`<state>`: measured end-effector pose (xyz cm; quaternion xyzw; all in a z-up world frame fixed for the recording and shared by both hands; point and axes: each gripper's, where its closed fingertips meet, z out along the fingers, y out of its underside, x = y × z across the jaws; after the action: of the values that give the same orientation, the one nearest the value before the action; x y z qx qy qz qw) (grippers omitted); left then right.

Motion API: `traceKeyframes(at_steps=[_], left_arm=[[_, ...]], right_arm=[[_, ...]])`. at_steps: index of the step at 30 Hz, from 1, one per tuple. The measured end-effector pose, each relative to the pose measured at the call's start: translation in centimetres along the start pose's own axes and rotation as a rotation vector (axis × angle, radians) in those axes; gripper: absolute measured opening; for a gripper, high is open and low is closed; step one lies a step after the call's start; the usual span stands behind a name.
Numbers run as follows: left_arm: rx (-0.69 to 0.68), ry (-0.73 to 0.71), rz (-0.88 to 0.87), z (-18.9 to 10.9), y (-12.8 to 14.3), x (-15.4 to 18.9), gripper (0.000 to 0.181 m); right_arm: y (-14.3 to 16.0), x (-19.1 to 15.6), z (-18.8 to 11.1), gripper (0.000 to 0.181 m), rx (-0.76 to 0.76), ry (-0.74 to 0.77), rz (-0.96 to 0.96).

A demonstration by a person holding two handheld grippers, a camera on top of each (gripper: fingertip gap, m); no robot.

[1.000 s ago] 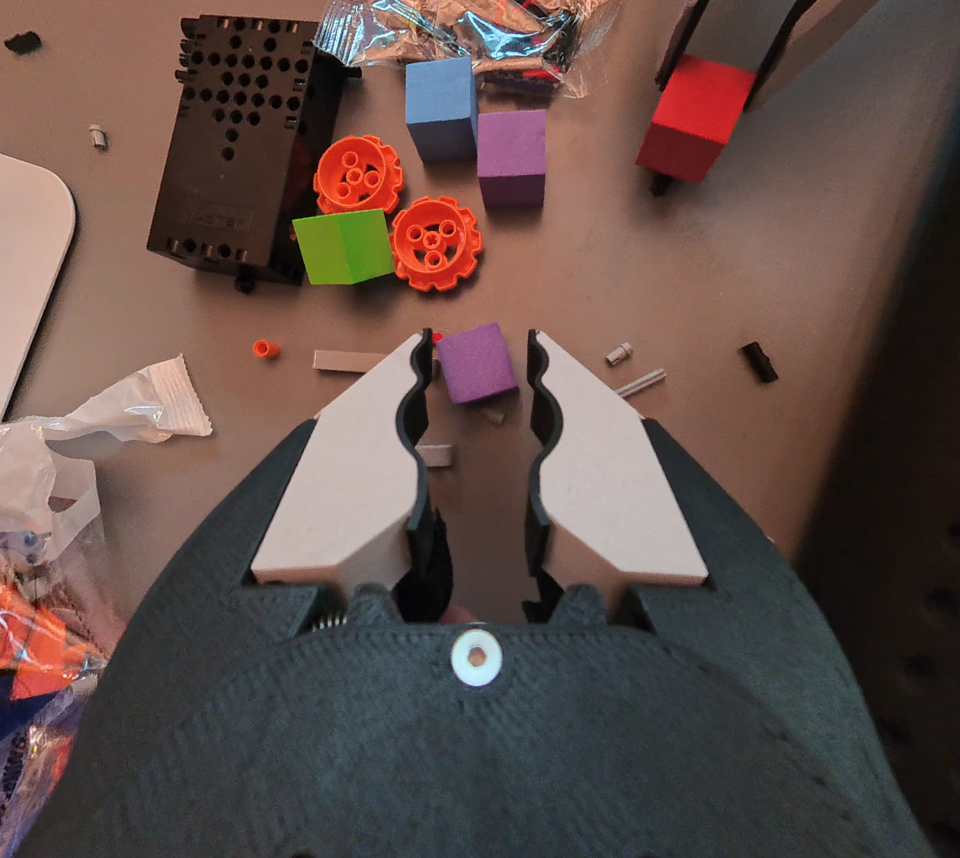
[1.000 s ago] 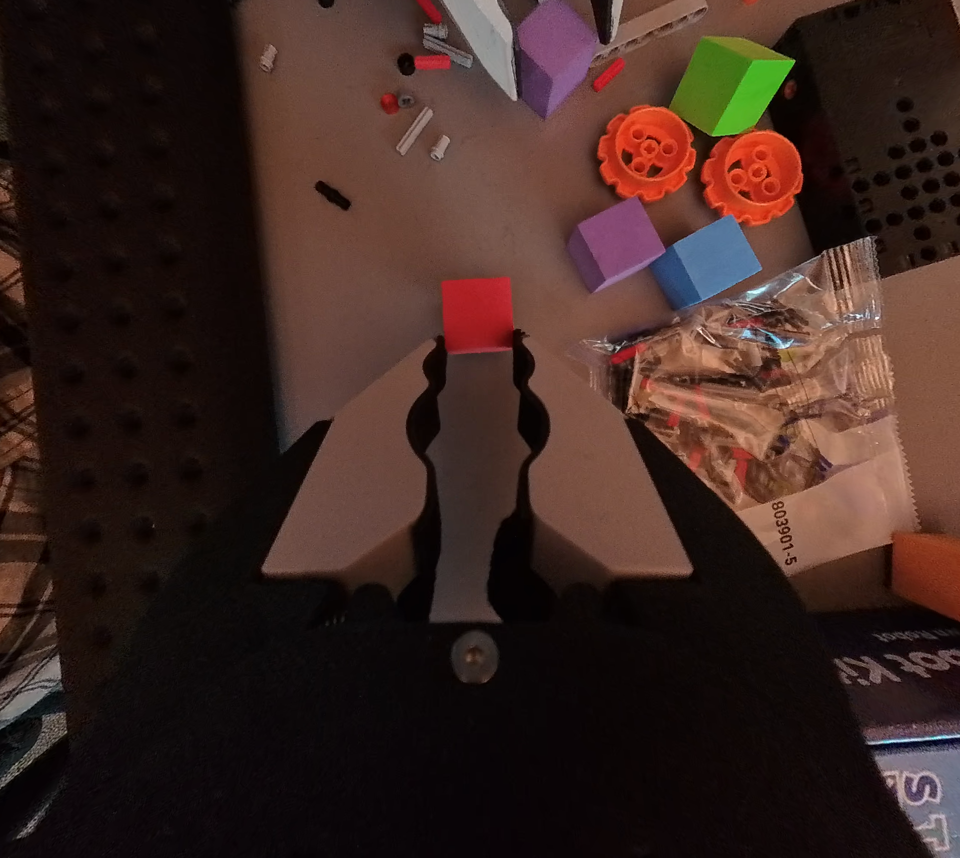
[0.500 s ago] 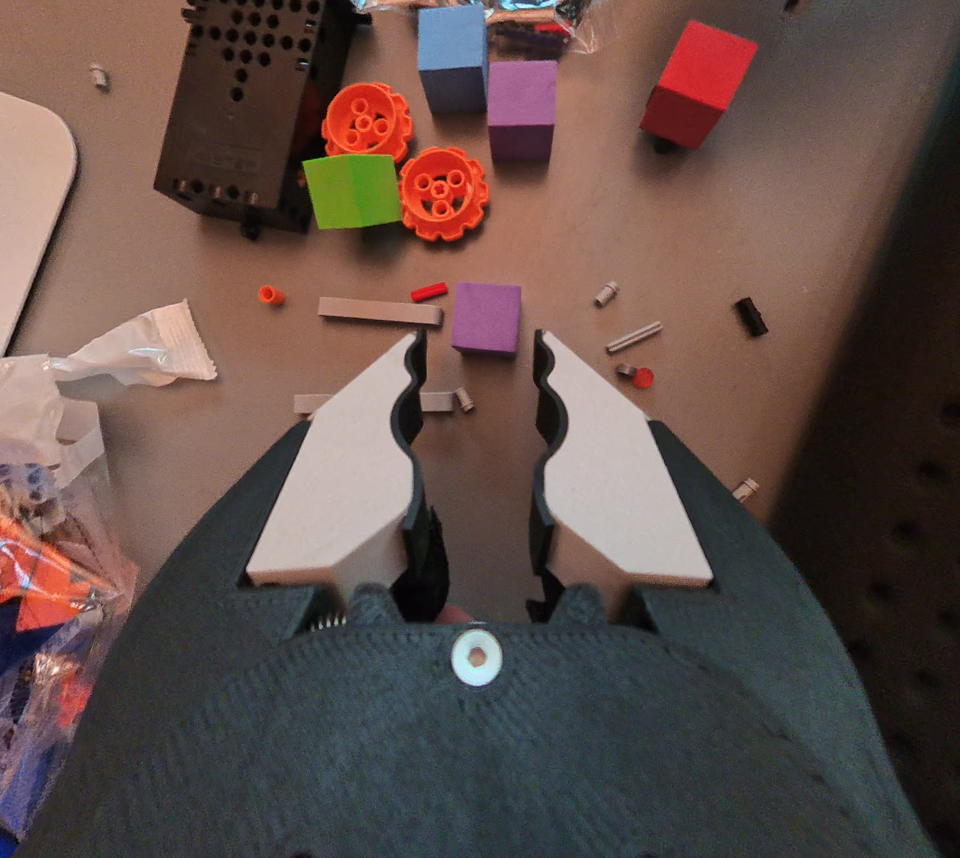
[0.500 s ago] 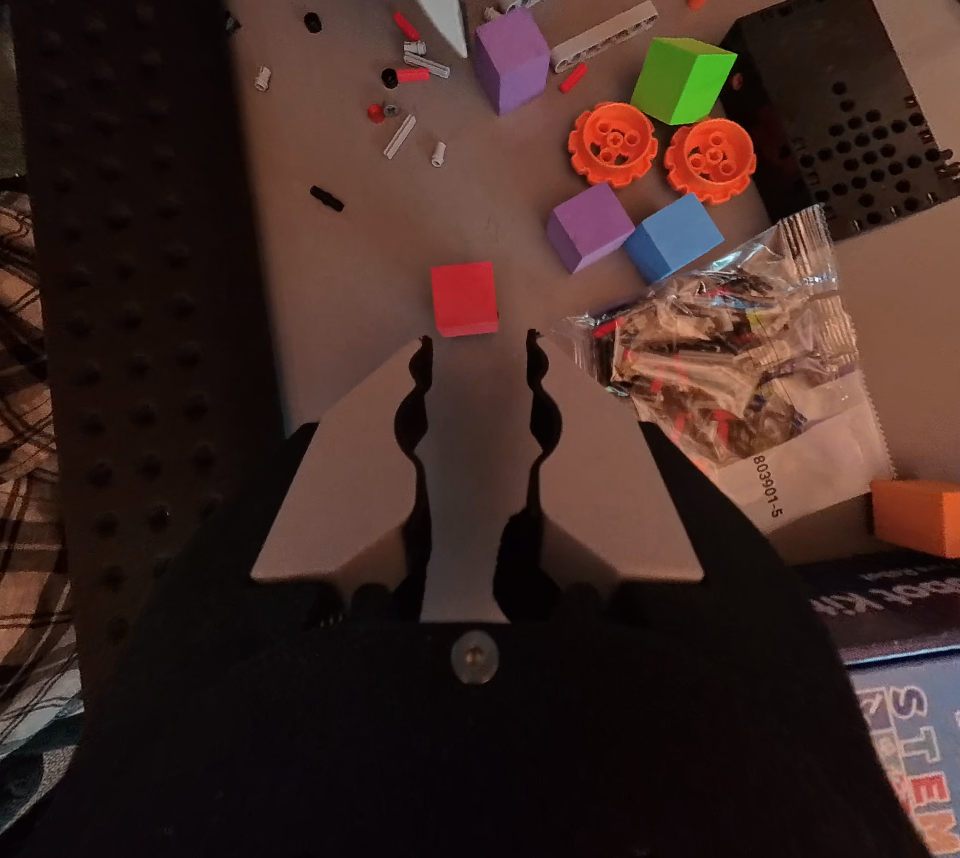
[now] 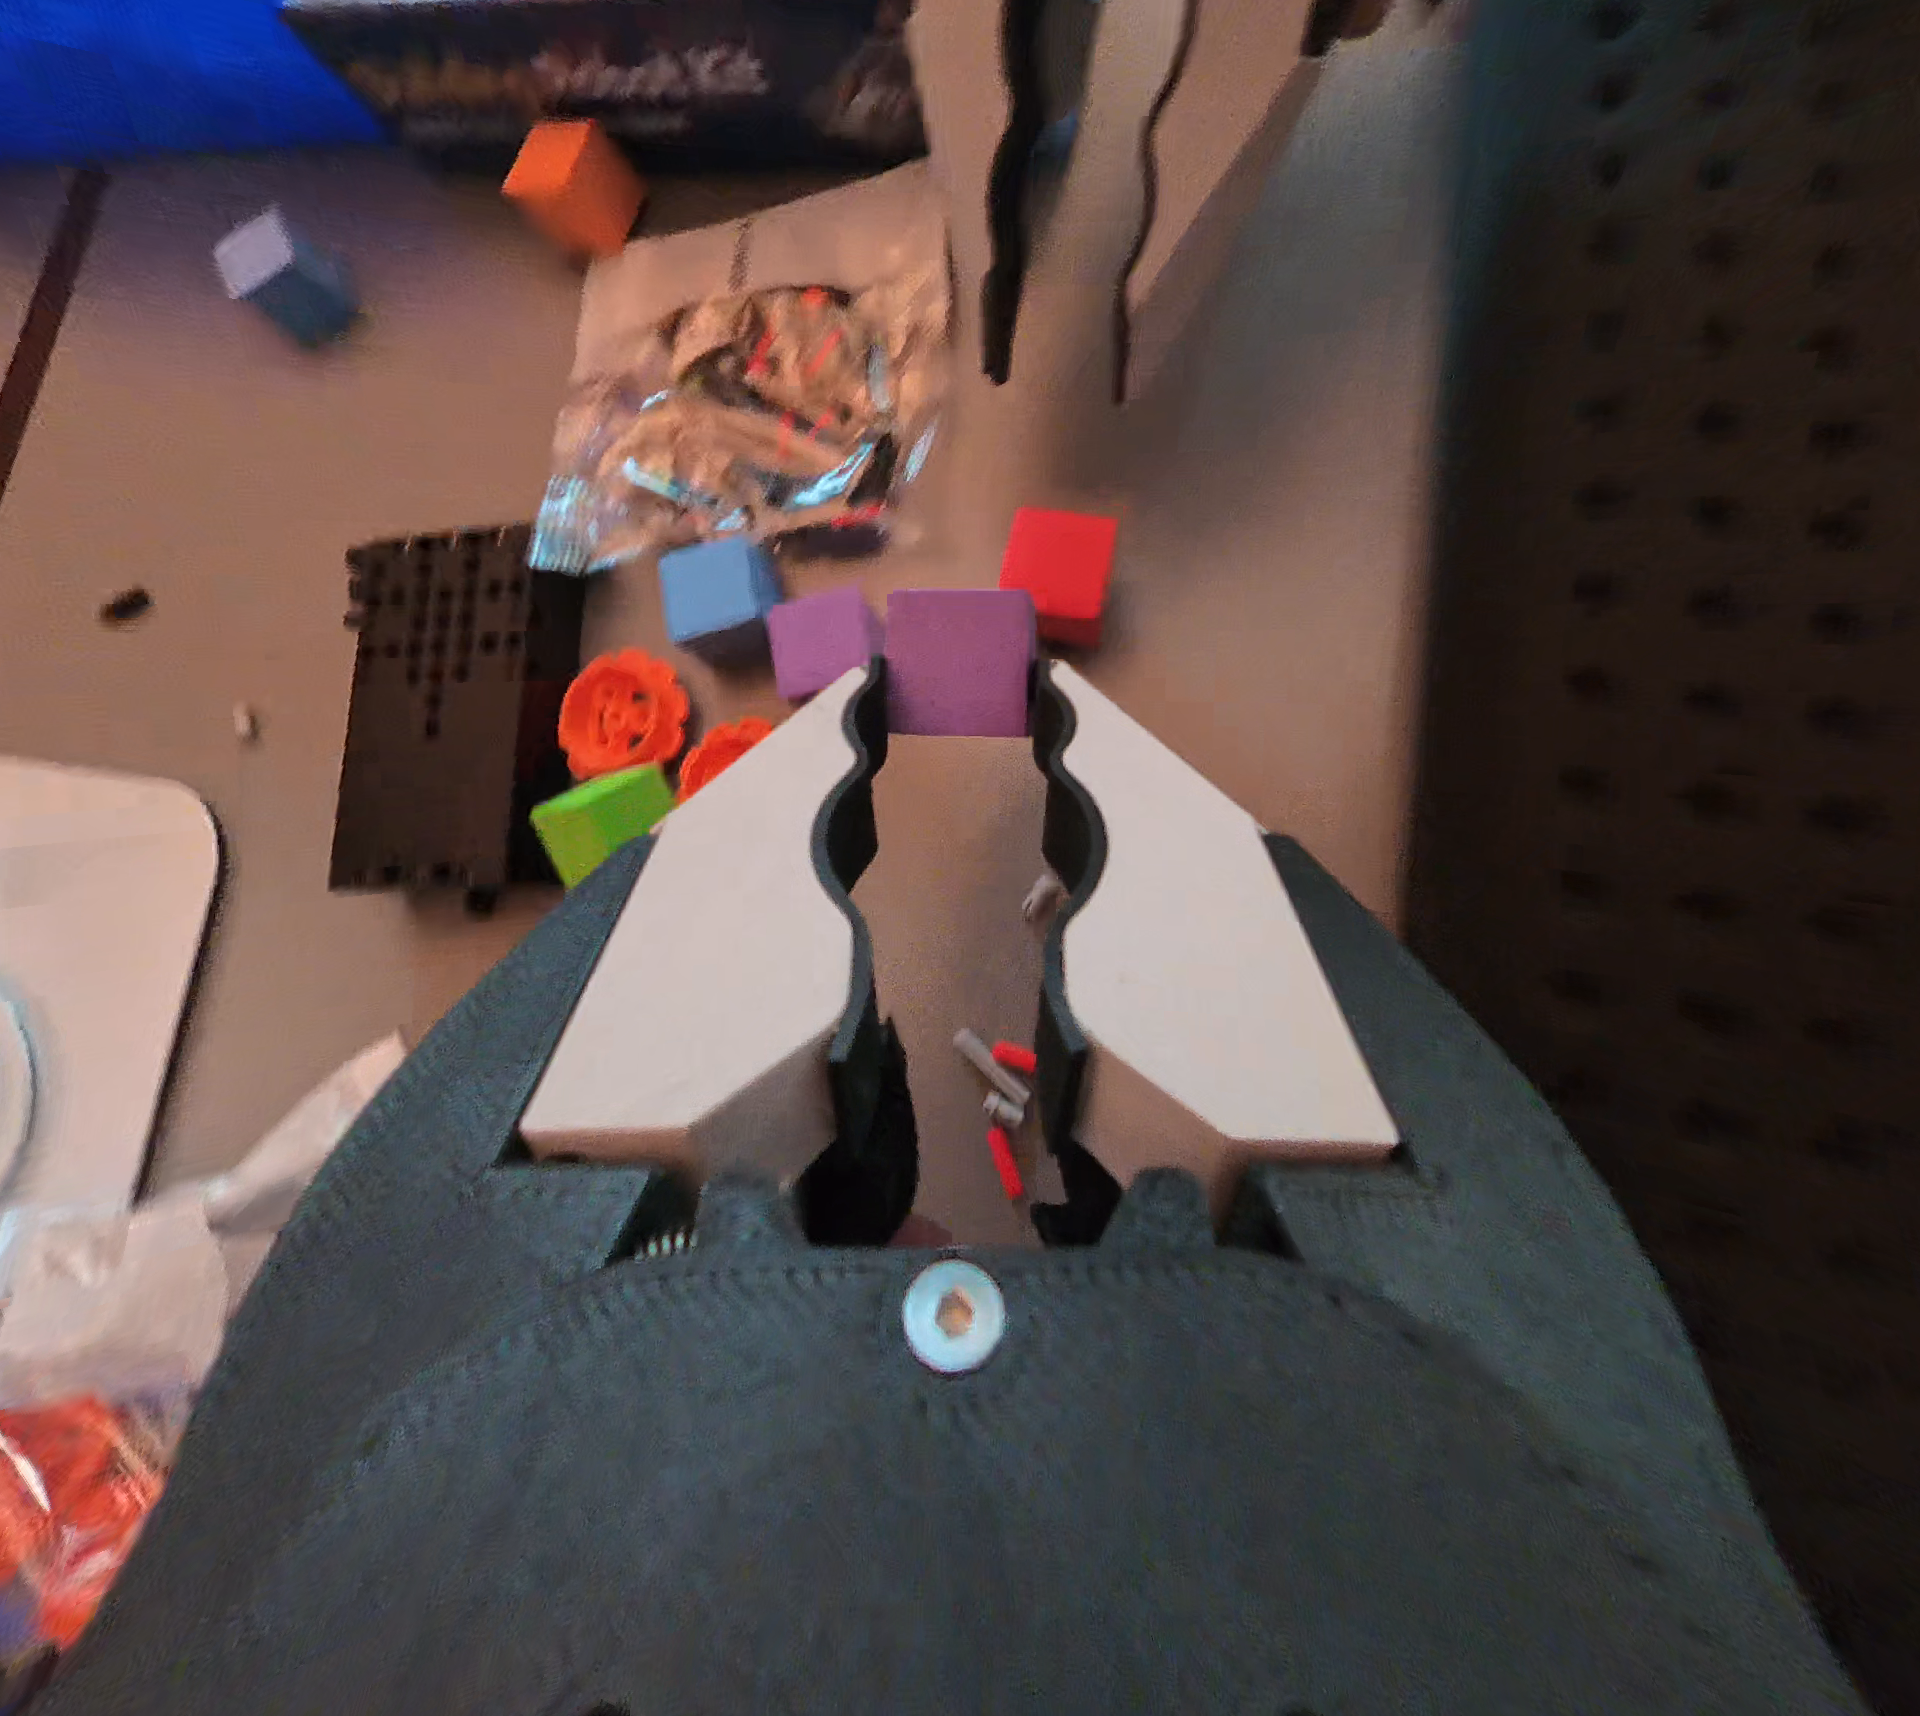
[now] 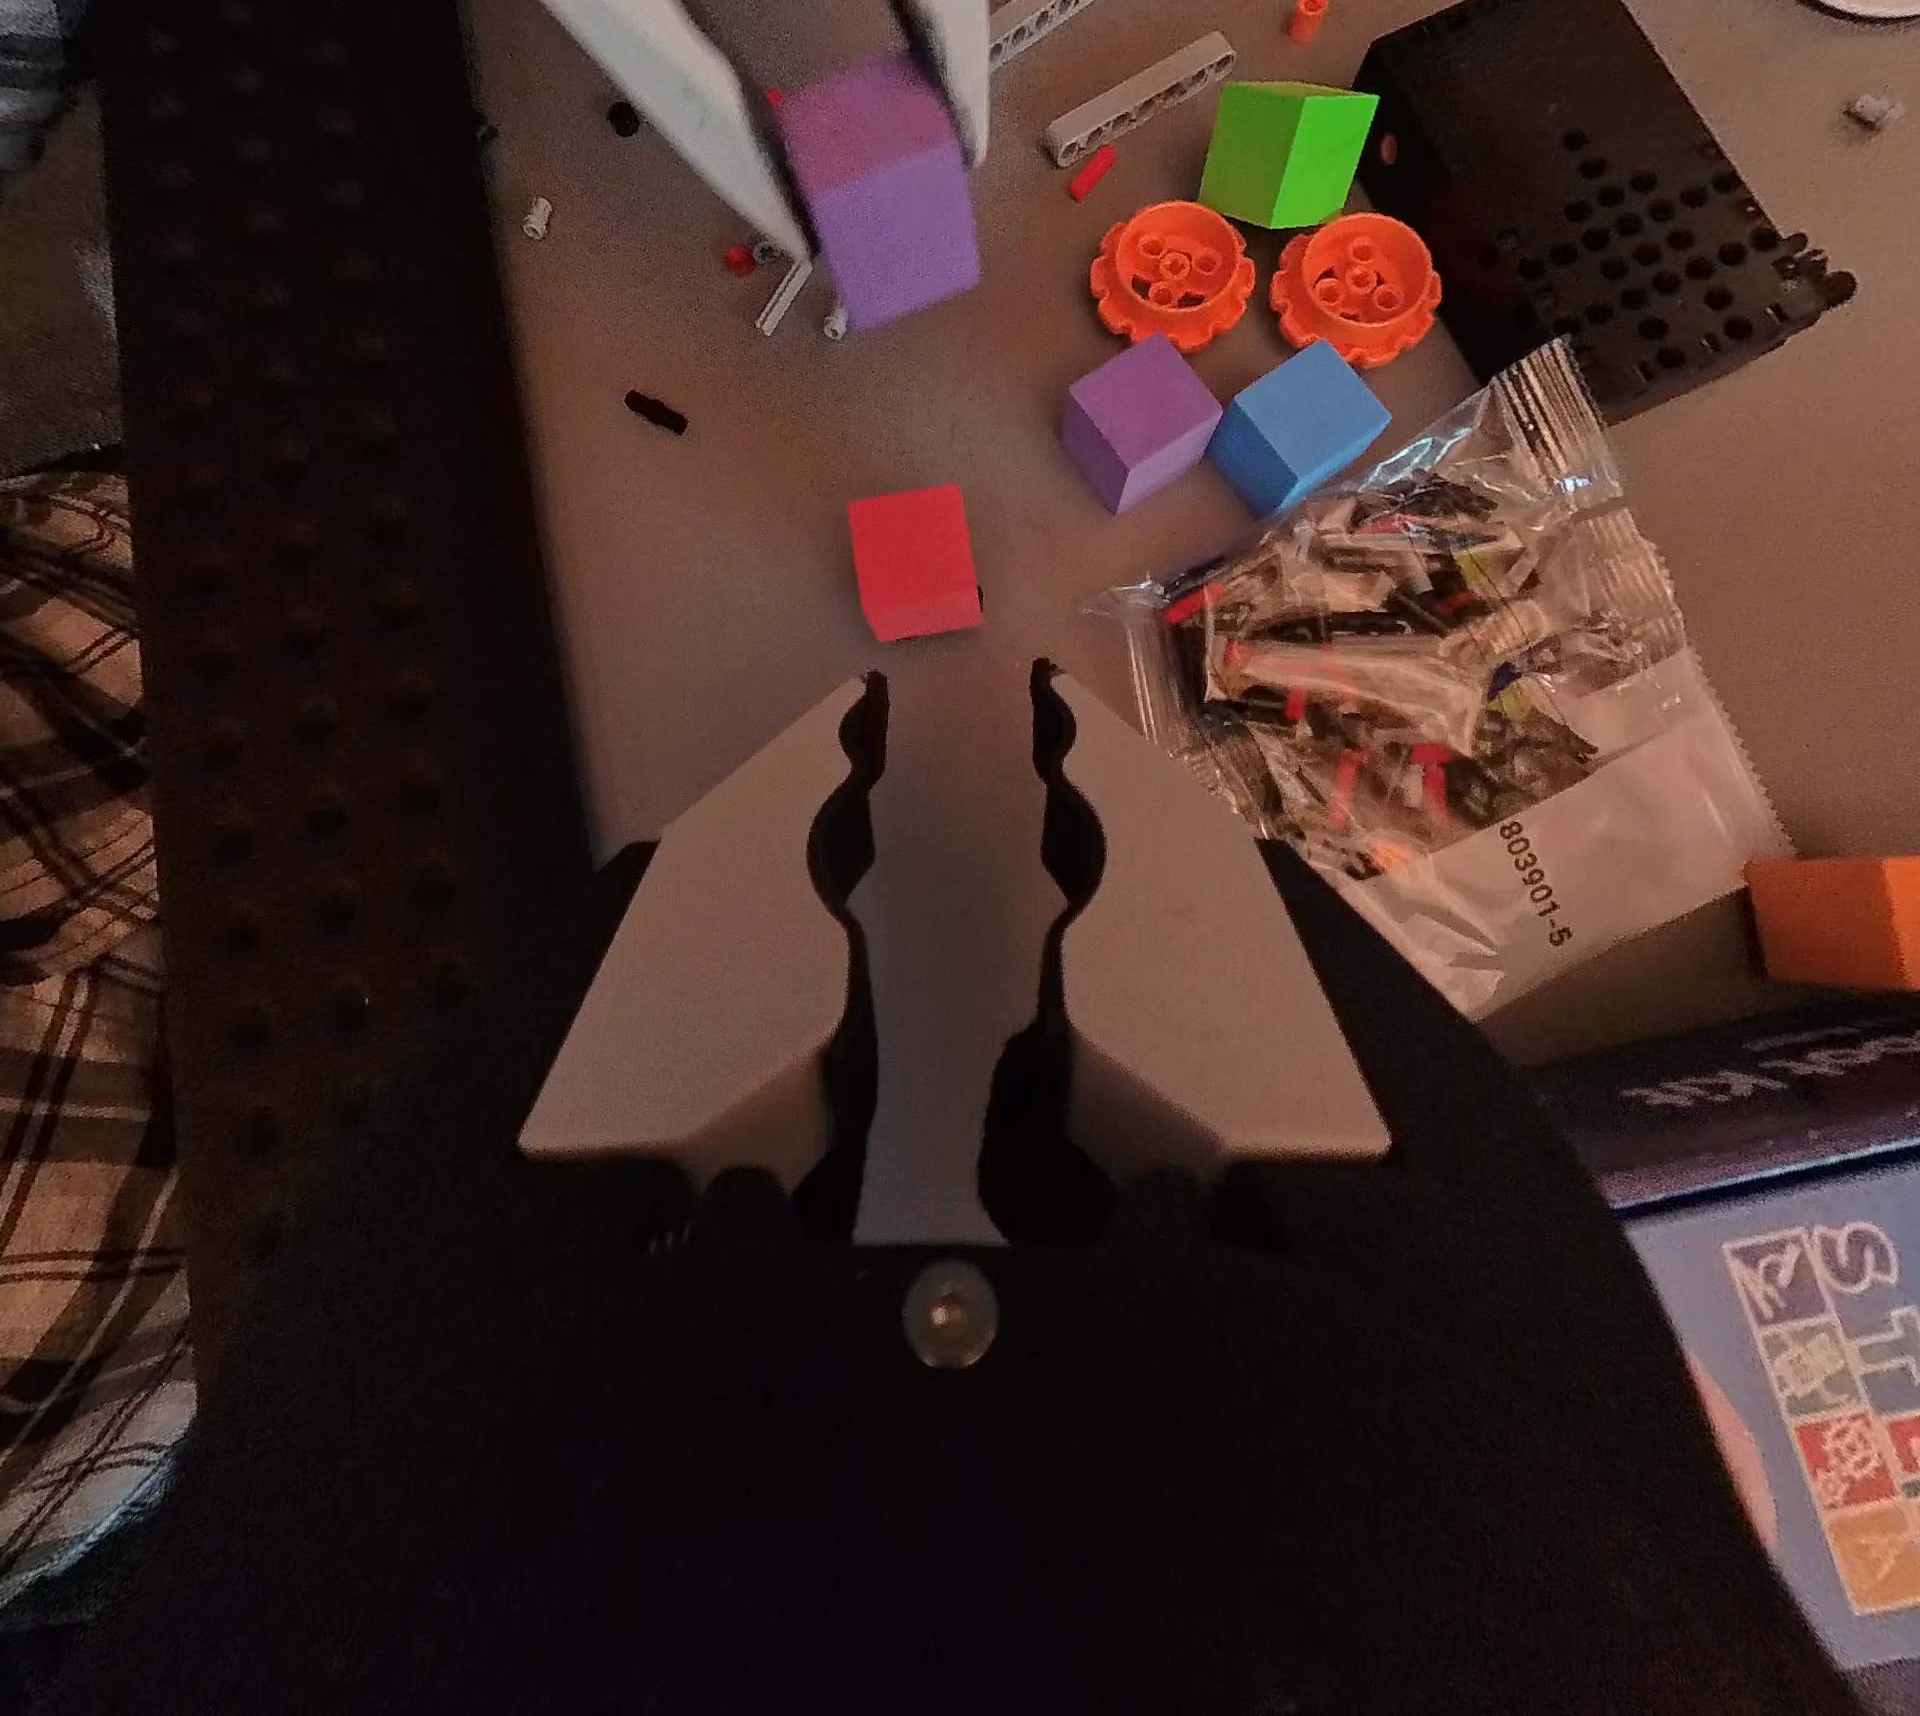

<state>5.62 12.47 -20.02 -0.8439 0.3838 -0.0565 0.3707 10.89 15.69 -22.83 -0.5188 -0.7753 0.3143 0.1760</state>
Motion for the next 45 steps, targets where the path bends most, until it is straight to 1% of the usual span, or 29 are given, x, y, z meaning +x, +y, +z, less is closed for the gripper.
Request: traceKeyframes(at_steps=[4,7,9,15,25,30,36,38,40,42,45], left_arm=[[-0.064,0.046,0.087,2.6,-1.2,1.7,0.026],[-0.115,0.06,0.109,4.0,-0.8,1.9,0.026],[-0.125,0.074,0.111,4.3,-0.7,2.0,0.026],[-0.128,0.091,0.094,4.3,-0.6,1.7,0.026],[-0.118,0.124,0.129,4.2,-1.0,2.0,0.026],[-0.141,0.14,0.141,4.4,-0.5,2.0,0.026],[-0.135,0.148,0.143,4.5,-0.5,2.0,0.026],[-0.126,0.151,0.136,4.4,-0.5,2.0,0.031],[-0.088,0.171,0.108,3.8,-0.9,2.1,0.041],[-0.045,0.178,0.064,2.9,-1.1,1.7,0.045],[-0.031,0.093,-0.025,2.0,-0.2,-1.3,0.041]], right_arm=[[0.6,0.0,-0.4,0.026,0.013,0.001,0.021],[1.0,-0.1,-0.5,0.025,0.015,0.0,0.028],[1.3,-0.1,-0.5,0.025,0.018,-0.002,0.033],[1.3,-0.1,-0.5,0.024,0.028,-0.012,0.033],[1.6,0.1,-0.8,0.023,0.034,-0.014,0.038],[1.6,0.1,-0.8,0.023,0.035,-0.016,0.036],[1.7,0.1,-0.9,0.023,0.042,-0.017,0.039],[1.8,0.2,-1.0,0.022,0.046,-0.017,0.041],[1.8,0.3,-1.1,0.023,0.05,-0.016,0.044],[1.9,0.4,-1.3,0.023,0.057,-0.014,0.048],[2.0,0.5,-1.6,0.022,0.064,-0.009,0.05]])
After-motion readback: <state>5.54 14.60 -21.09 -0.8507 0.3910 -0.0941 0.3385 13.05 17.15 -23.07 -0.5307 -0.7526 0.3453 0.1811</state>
